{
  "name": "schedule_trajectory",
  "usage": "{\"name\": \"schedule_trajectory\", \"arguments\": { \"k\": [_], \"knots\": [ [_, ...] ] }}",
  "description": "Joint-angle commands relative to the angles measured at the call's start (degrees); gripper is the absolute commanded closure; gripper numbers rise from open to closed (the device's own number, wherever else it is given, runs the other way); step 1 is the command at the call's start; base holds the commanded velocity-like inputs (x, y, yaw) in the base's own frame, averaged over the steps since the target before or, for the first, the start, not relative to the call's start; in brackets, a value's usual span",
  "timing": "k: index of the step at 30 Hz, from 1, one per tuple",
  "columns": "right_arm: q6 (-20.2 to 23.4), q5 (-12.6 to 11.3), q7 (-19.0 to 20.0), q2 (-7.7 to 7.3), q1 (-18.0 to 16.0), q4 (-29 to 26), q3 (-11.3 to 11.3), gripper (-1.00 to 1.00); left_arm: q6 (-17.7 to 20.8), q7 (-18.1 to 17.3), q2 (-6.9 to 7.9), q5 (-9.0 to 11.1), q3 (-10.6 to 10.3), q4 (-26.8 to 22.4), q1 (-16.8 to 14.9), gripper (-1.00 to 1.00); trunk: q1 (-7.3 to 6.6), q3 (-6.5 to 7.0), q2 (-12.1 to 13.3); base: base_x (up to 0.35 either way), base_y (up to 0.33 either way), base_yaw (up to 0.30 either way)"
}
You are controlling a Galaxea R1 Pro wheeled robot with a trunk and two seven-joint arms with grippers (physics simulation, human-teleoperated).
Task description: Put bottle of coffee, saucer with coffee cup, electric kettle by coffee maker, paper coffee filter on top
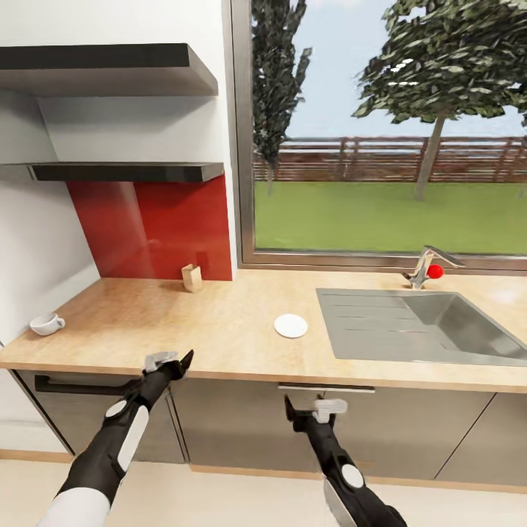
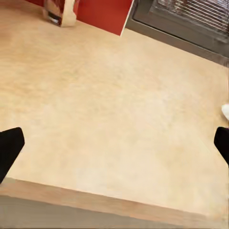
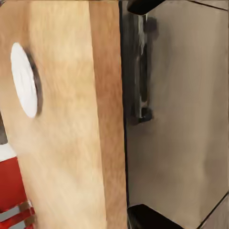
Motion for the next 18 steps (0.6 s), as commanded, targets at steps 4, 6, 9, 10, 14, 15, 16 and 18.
{"name": "schedule_trajectory", "arguments": {
  "k": [4, 6, 9, 10, 14, 15, 16, 18],
  "knots": [
    [0.0, -0.7, -0.3, -0.07, -3.5, -9.3, -0.1, -1.00, 9.4, -0.6, -0.86, 0.6, 0.1, -5.5, -4.6, -1.00, 0.03, -0.16, -0.1, 0.000, 0.000, 0.000],
    [2.0, -0.8, -1.4, -0.07, -7.3, -12.1, -0.2, -1.00, 15.6, -0.2, -1.25, 0.8, 0.2, -5.3, -10.2, -1.00, 0.03, -0.16, -0.1, 0.000, 0.000, 0.000],
    [12.6, -3.9, -3.5, -0.07, -11.5, -12.9, -1.1, -1.00, 21.8, 1.2, -1.60, 0.9, 0.2, -0.5, -16.8, -1.00, 0.03, -0.16, -0.1, 0.000, 0.000, 0.000],
    [13.9, -4.6, -3.6, -0.08, -11.9, -12.9, -1.5, -1.00, 22.3, 1.6, -1.62, 0.9, 0.2, 0.6, -17.6, -1.00, 0.03, -0.16, -0.1, 0.000, 0.000, 0.000],
    [25.4, -11.3, -4.1, -0.10, -15.9, -12.8, -7.8, -1.00, 24.3, 4.9, -1.61, 1.0, 0.2, 12.4, -25.1, -1.00, 0.03, -0.16, -0.1, 0.000, 0.000, 0.000],
    [37.2, -12.7, -5.0, -0.18, -19.4, -12.6, -9.8, -1.00, 27.6, 5.3, -1.65, 1.0, 0.3, 20.7, -29.5, -1.00, 0.03, -0.16, -0.1, 0.000, 0.000, 0.000],
    [39.5, -12.8, -5.4, -0.19, -19.9, -12.6, -9.9, -1.00, 28.9, 5.3, -1.64, 1.0, 0.3, 21.8, -30.1, -1.00, 0.03, -0.16, -0.1, 0.000, 0.000, 0.000],
    [42.6, -13.0, -5.8, -0.19, -20.4, -12.5, -10.1, -1.00, 30.9, 5.2, -1.62, 1.0, 0.3, 22.9, -30.5, -1.00, 0.03, -0.16, -0.1, 0.000, 0.000, 0.000]
  ]
}}
